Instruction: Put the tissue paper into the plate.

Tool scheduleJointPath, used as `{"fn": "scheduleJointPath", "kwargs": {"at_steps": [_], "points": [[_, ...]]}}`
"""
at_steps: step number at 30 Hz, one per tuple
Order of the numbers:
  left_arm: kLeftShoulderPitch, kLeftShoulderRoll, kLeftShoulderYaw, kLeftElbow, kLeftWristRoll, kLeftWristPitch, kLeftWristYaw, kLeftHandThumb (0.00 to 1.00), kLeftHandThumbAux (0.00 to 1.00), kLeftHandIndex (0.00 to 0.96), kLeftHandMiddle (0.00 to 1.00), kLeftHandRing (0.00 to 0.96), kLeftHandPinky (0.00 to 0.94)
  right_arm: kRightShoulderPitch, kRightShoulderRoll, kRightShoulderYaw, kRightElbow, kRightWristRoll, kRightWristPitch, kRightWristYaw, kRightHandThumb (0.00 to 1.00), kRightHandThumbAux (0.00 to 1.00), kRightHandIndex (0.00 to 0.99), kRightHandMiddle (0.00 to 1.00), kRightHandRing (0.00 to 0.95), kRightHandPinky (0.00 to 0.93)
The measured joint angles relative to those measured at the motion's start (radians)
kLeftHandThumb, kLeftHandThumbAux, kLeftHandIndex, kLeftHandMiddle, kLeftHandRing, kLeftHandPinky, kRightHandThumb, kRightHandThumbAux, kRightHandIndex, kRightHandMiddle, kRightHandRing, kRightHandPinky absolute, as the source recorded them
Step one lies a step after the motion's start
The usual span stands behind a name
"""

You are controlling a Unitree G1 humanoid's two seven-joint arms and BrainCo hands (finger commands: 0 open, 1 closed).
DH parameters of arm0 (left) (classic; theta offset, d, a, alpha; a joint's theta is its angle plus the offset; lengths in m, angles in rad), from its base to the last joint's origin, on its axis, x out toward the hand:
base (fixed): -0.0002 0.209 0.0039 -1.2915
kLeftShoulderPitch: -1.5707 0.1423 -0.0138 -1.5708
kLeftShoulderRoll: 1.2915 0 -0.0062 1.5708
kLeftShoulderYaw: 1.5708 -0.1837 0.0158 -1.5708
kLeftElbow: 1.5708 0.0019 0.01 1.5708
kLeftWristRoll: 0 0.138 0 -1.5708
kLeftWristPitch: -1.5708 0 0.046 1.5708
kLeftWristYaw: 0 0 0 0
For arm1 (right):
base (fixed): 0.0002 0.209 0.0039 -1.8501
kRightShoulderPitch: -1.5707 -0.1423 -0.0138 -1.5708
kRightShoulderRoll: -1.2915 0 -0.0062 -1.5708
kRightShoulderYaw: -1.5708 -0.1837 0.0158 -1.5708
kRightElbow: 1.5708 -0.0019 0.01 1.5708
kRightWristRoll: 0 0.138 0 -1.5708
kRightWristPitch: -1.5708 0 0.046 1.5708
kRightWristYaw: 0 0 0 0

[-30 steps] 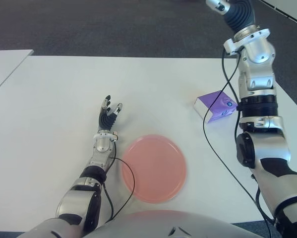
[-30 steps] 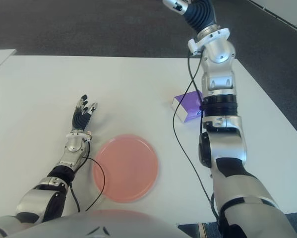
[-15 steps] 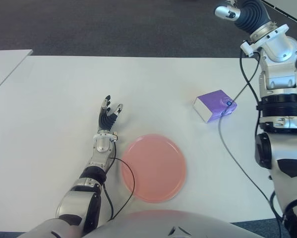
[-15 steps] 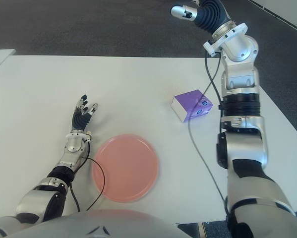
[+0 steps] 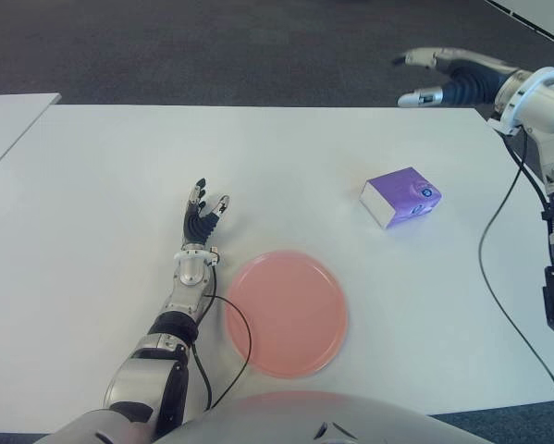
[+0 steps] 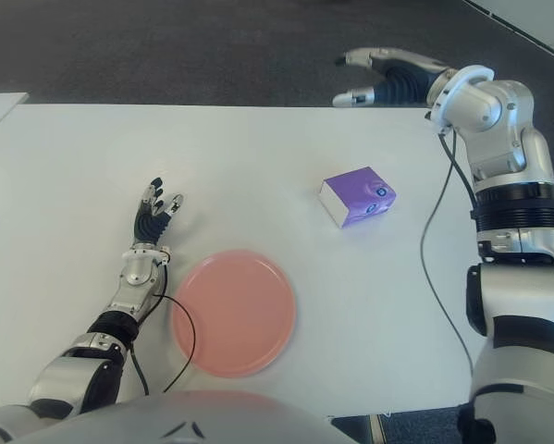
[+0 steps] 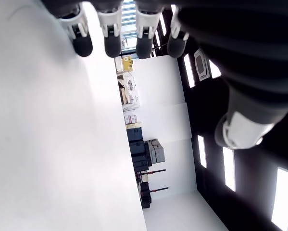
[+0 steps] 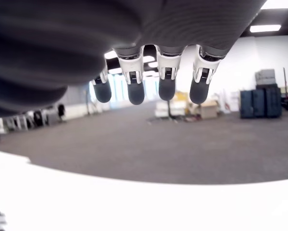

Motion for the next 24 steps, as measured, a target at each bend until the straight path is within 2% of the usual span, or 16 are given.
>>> {"fn": "scheduleJointPath", "kwargs": {"at_steps": [4,8,14,19,24], "points": [[0.002,0.002,0.001,0.0,0.0,0.0,0.0,0.056,0.578,0.0,0.0,0.0,0.0,0.052,-0.025,0.05,0.025,-0.09,-0.02,-0.027,0.618,0.164,0.0,0.0,0.0,0.0],[0.004,0.005,0.001,0.001,0.0,0.004,0.0,0.055,0.578,0.0,0.0,0.0,0.0,0.069,-0.036,0.117,0.107,-0.22,-0.109,-0.152,0.625,0.171,0.0,0.0,0.0,0.0],[0.004,0.006,0.001,0.002,-0.001,0.006,0.0,0.052,0.58,0.0,0.0,0.0,0.0,0.055,-0.051,0.19,0.196,-0.382,-0.237,-0.362,0.593,0.169,0.0,0.0,0.0,0.0],[0.002,0.006,0.0,0.002,-0.005,0.006,0.0,0.049,0.576,0.0,0.0,0.0,0.0,0.025,-0.051,0.224,0.251,-0.449,-0.308,-0.513,0.562,0.163,0.0,0.0,0.0,0.0],[0.0,0.005,0.0,0.004,-0.007,0.007,-0.002,0.05,0.568,0.0,0.0,0.0,0.0,0.0,-0.051,0.241,0.298,-0.468,-0.35,-0.609,0.543,0.152,0.0,0.0,0.0,0.0]]}}
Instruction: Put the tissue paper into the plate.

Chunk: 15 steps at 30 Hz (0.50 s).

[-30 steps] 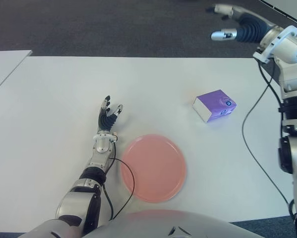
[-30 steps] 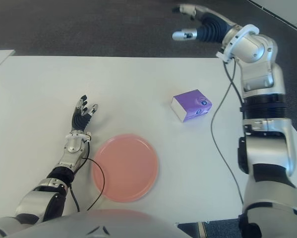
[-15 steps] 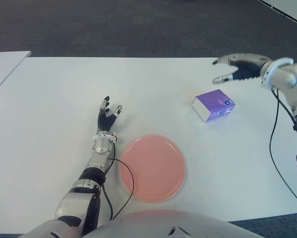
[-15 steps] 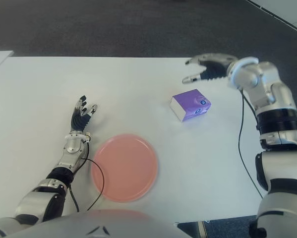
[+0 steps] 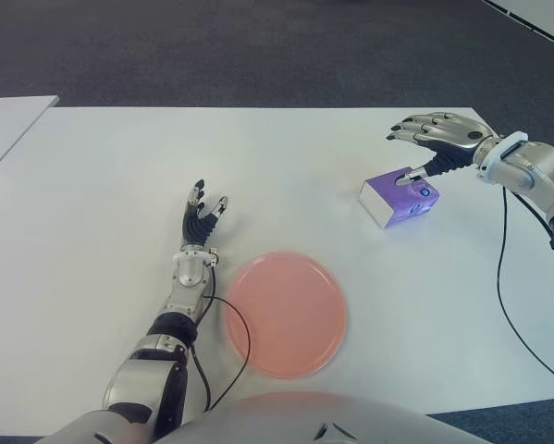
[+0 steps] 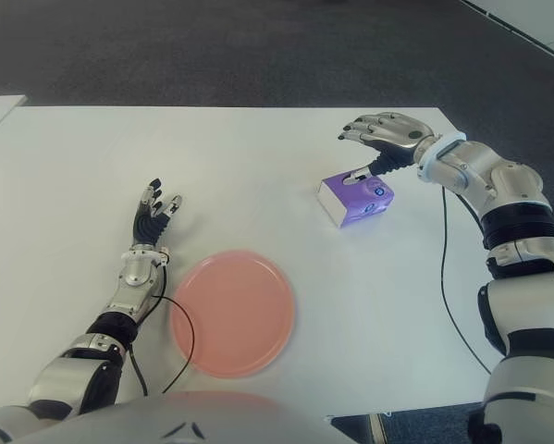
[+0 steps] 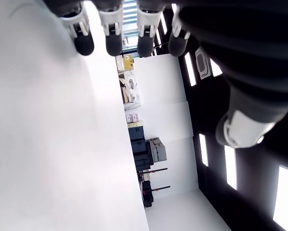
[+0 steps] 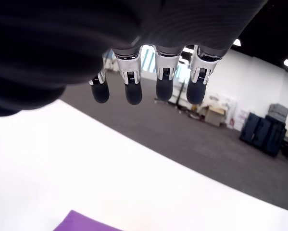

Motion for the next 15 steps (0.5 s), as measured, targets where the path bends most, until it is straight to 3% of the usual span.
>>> {"fn": "scheduleJointPath", "kwargs": {"at_steps": [15], "points": [[-0.001,0.002,0.001,0.01,-0.001,-0.014,-0.001,0.054,0.561,0.0,0.0,0.0,0.0,-0.012,0.006,0.083,0.084,-0.067,-0.054,-0.109,0.519,0.135,0.0,0.0,0.0,0.0]]}}
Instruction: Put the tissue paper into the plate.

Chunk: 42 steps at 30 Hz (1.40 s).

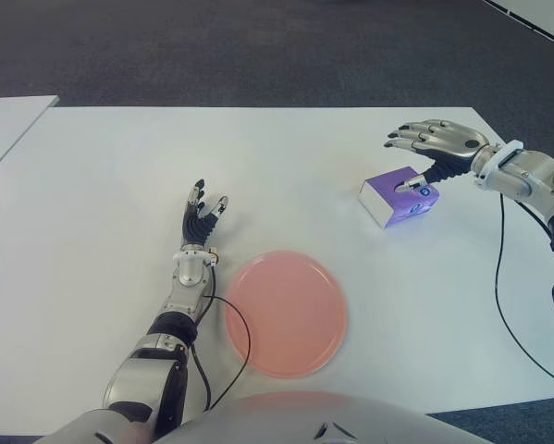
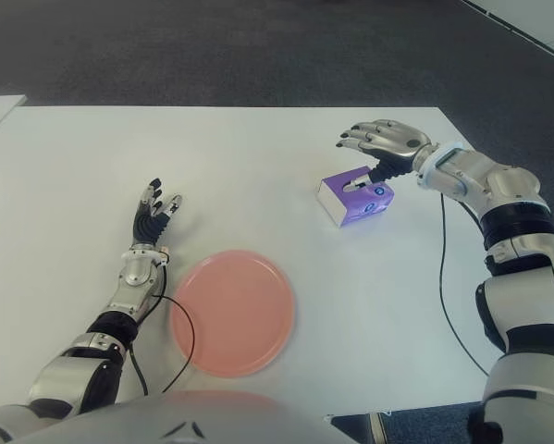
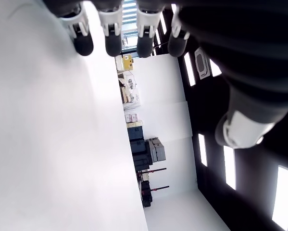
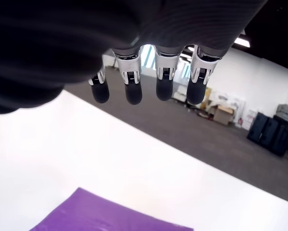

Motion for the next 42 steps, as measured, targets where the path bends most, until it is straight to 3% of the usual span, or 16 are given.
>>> {"fn": "scheduleJointPath", "kwargs": {"at_steps": [25,42], "points": [[0.001,0.0,0.0,0.013,0.0,-0.036,0.0,0.057,0.534,0.0,0.0,0.0,0.0,-0.009,0.01,0.011,-0.02,-0.001,-0.021,-0.002,0.525,0.134,0.0,0.0,0.0,0.0],[0.017,0.0,0.0,-0.011,-0.011,-0.036,-0.02,0.067,0.543,0.0,0.0,0.0,0.0,-0.009,-0.034,0.039,-0.053,-0.064,-0.017,0.104,0.58,0.138,0.0,0.0,0.0,0.0]]}}
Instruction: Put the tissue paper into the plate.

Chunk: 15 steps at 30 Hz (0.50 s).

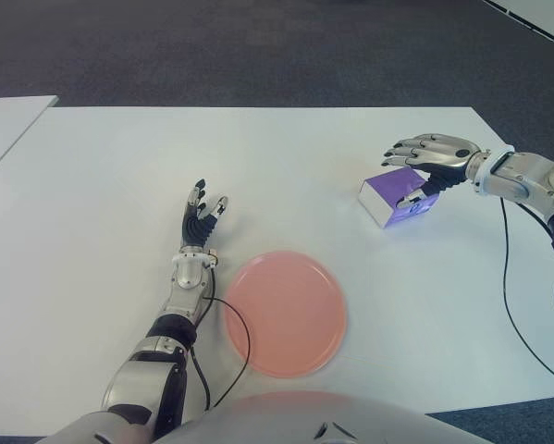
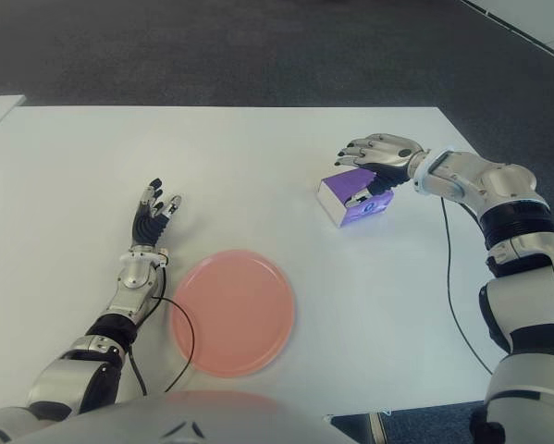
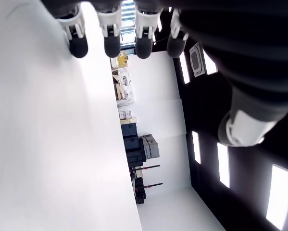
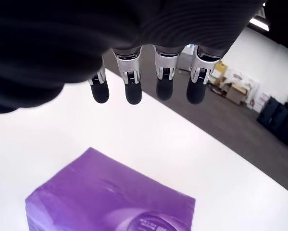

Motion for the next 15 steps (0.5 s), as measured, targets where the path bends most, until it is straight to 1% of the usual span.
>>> {"fn": "scheduleJointPath", "kwargs": {"at_steps": [7,15], "points": [[0.003,0.0,0.0,-0.002,0.001,-0.005,0.0,0.058,0.54,0.0,0.0,0.0,0.0,0.0,-0.017,0.007,0.007,-0.017,0.011,0.036,0.592,0.143,0.0,0.0,0.0,0.0],[0.005,0.001,0.001,-0.004,0.0,-0.005,0.0,0.058,0.538,0.0,0.0,0.0,0.0,0.0,-0.019,0.024,0.015,-0.041,0.029,0.079,0.6,0.146,0.0,0.0,0.0,0.0]]}}
